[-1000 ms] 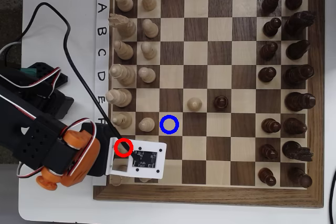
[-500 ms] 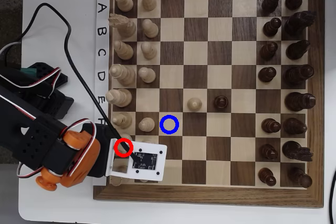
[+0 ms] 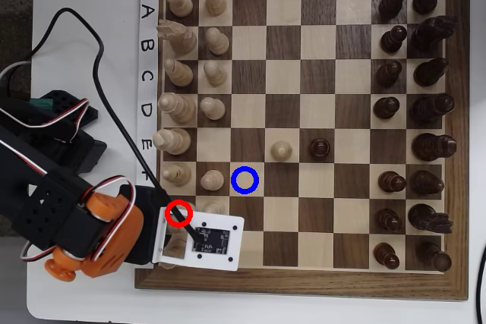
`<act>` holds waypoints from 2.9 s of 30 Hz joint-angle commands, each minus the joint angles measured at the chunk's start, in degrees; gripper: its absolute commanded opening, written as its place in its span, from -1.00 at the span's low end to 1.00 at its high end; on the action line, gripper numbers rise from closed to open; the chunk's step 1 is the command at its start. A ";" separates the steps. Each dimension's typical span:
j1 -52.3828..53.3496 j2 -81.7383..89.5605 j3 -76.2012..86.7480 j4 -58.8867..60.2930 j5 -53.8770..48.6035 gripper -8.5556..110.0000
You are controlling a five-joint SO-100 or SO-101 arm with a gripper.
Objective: Move the piece to destination
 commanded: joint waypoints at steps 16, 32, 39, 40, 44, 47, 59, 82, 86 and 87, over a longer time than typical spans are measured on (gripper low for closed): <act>1.49 5.27 -11.07 9.58 -1.58 -0.85; 1.14 9.93 -23.55 16.61 -2.64 -0.85; -0.26 13.97 -26.54 16.79 -3.34 -0.85; -0.79 14.50 -27.16 16.79 -3.16 -0.86; -3.96 15.38 -31.20 16.61 -1.14 -0.86; -7.03 15.91 -33.05 15.91 -0.26 -0.86; -19.16 15.47 -32.87 10.99 2.72 -0.85; -23.29 8.17 -13.27 -4.57 9.67 -0.82; -22.59 7.47 -10.02 -5.45 9.05 -0.82; -22.32 7.29 -9.23 -5.71 8.96 -0.83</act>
